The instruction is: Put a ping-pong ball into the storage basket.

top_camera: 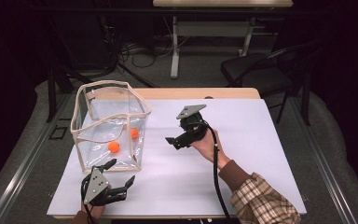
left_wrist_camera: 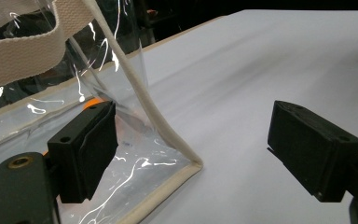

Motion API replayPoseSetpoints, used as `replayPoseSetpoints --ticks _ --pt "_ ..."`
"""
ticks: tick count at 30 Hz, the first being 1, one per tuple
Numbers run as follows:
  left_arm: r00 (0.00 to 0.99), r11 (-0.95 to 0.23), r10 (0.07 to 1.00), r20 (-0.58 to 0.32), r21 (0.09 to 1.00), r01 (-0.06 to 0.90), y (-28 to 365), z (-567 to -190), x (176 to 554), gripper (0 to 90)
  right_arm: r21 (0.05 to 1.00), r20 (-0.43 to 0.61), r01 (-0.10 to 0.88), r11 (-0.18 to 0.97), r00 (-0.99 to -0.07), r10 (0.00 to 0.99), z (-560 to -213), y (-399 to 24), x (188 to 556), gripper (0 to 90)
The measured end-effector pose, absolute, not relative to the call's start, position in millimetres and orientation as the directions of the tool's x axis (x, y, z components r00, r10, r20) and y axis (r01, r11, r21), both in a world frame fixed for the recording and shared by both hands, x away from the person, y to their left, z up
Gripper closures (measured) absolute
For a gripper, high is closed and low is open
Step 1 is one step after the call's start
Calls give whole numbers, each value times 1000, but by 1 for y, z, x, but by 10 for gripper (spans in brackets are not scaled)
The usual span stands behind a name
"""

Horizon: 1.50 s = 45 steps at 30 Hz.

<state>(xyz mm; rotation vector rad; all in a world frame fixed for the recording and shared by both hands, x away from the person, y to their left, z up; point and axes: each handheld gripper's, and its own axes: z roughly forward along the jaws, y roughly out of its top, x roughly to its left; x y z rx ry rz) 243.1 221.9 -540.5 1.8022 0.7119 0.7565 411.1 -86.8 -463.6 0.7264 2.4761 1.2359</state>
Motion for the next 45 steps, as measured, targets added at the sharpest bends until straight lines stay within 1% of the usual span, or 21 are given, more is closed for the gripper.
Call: replayPoseSetpoints --ticks 29,45 --pt "630 -310 759 165 942 126 223 -540 243 158 767 -55 340 545 -811 583 -477 -127 383 0" --pt "629 -308 761 163 943 128 222 -541 243 158 770 -80 338 541 -790 608 -483 -148 369 0"
